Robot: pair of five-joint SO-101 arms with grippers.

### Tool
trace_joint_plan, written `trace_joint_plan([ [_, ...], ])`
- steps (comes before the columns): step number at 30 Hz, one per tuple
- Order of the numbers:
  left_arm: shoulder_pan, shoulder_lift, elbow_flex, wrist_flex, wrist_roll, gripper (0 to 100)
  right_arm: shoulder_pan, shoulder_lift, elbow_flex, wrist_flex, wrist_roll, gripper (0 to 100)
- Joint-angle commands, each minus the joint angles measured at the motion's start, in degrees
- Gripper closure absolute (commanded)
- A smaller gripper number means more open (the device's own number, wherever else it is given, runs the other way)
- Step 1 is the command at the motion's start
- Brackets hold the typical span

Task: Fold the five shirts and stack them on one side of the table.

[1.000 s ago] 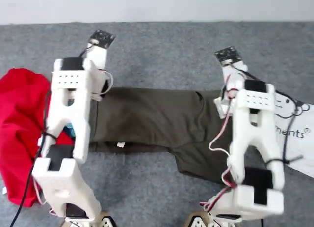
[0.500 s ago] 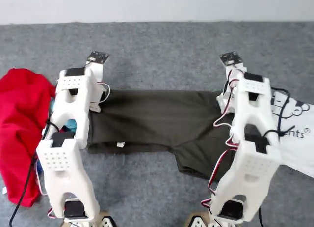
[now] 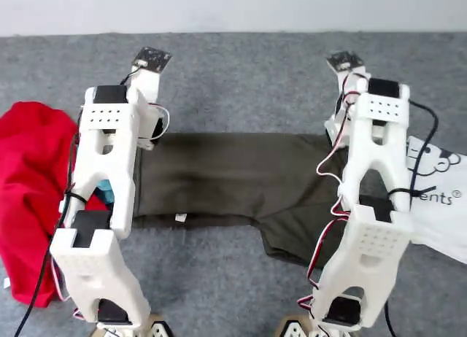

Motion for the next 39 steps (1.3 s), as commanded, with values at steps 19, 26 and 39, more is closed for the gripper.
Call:
trace_joint_plan([
  [19, -5.4, 0.3, -1.4, -0.5, -0.4, 98, 4.4, 4.7, -7.6, 0.3, -9.0, 98.7],
  [26, 0.4, -11.8, -1.4, 2.7, -0.3, 98, 4.4, -5.2, -7.9, 8.0, -9.1, 98.8],
  [39, 18.3, -18.5, -1.5, 11.2, -0.8, 98, 11.2, -38.5, 0.9, 21.4, -8.5, 98.9],
])
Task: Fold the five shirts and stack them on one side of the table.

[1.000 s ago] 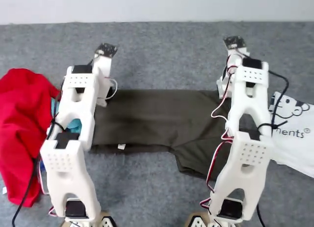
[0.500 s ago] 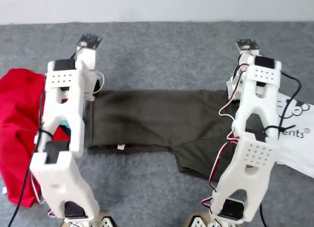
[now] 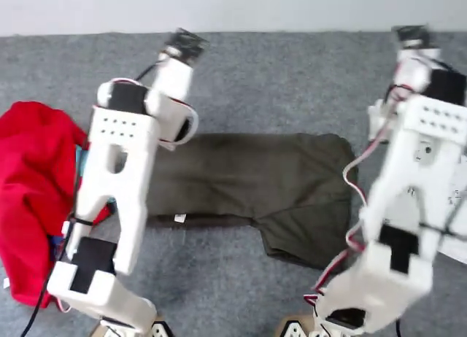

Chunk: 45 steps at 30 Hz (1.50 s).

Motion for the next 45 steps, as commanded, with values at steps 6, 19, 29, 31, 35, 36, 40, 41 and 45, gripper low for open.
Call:
trace_joint_plan([
  [6, 16.8, -2.3, -1.5, 2.2, -0.5, 98, 6.6, -35.2, 16.6, 2.5, 2.0, 98.7],
  [19, 38.1, 3.3, 3.6, -1.0, -5.8, 80, 23.3, -72.8, 46.9, 2.3, 14.0, 98.5],
  [29, 46.5, 15.7, -0.6, -1.3, -5.9, 79, 28.8, -78.5, 51.7, 2.3, 16.3, 98.4],
  [31, 46.7, 18.5, -1.4, -1.8, -6.0, 79, 28.8, -78.6, 51.6, 2.3, 16.3, 98.4],
  [35, 46.4, 23.8, -3.6, -2.4, -6.0, 79, 28.8, -78.6, 51.5, 2.3, 16.3, 98.4],
  [36, 46.4, 25.1, -4.3, -2.4, -6.0, 79, 28.8, -78.6, 51.5, 2.3, 16.3, 98.4],
  [40, 46.4, 30.0, -6.2, -2.5, -5.6, 80, 28.8, -78.5, 51.5, 2.3, 16.3, 98.4],
  [41, 46.3, 31.2, -6.9, -2.5, -5.6, 82, 28.8, -78.5, 51.5, 2.3, 16.3, 98.4],
  [45, 45.8, 34.6, -9.8, -3.7, -6.0, 97, 28.8, -78.5, 51.5, 2.3, 16.3, 98.4],
])
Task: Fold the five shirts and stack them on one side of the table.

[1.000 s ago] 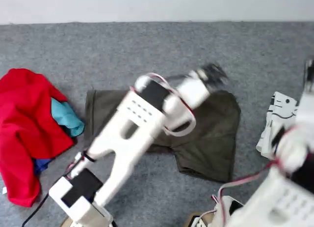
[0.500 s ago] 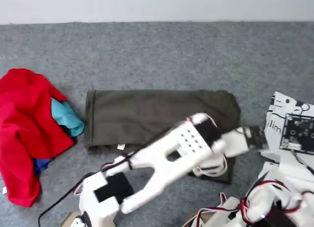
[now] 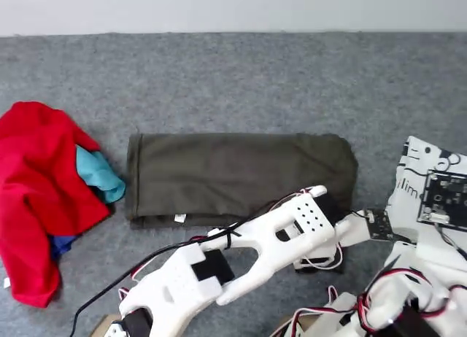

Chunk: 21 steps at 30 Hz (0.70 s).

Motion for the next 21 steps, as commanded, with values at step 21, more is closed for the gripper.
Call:
trace_joint_plan([
  [21, -9.0, -9.4, -9.0, -0.5, -0.8, 99, 0.5, 0.0, 0.1, 2.2, 0.6, 98.4],
])
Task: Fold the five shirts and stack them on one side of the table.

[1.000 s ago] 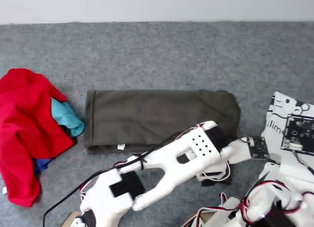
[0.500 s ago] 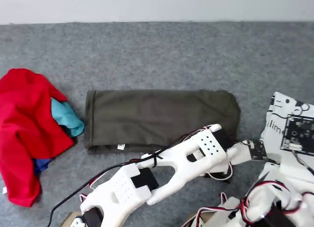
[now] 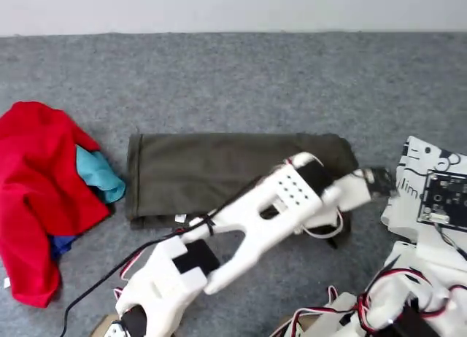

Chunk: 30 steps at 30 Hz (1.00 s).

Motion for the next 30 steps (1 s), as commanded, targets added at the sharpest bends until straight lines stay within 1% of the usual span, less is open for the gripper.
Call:
trace_joint_plan([
  [1, -2.8, -3.1, -2.1, -3.4, -0.4, 99, 0.5, 0.0, 0.1, 2.2, 0.5, 98.4],
  [7, -6.2, 0.1, -2.3, -9.1, -0.4, 99, 0.3, 0.0, 0.2, 2.2, 0.6, 98.4],
  [12, -8.6, 1.2, -2.4, -11.8, -0.4, 99, 0.3, 0.0, 0.2, 2.2, 0.6, 98.4],
  [16, -10.1, 1.3, -2.3, -13.9, -2.8, 99, 0.3, 0.0, 0.2, 2.2, 0.6, 98.4],
  [19, -11.8, 1.3, -2.2, -15.7, -3.0, 98, 0.3, 0.0, 0.2, 2.2, 0.6, 98.4],
  [22, -12.7, 1.5, -2.0, -15.5, -3.1, 98, 0.3, 0.0, 0.2, 2.2, 0.6, 98.4],
  [24, -13.1, 1.5, -1.3, -15.5, -3.1, 93, 0.3, 0.0, 0.2, 2.2, 0.6, 98.4],
  [27, -13.9, 1.5, -0.6, -15.6, -2.1, 82, 0.2, 0.0, 0.2, 2.2, 0.6, 98.4],
  [28, -14.4, 1.5, 0.0, -15.8, -0.7, 80, 0.2, 0.0, 0.2, 2.2, 0.6, 98.4],
  [30, -15.2, 2.4, -0.3, -15.9, 0.4, 80, 0.2, 0.0, 0.2, 2.2, 0.6, 98.4],
])
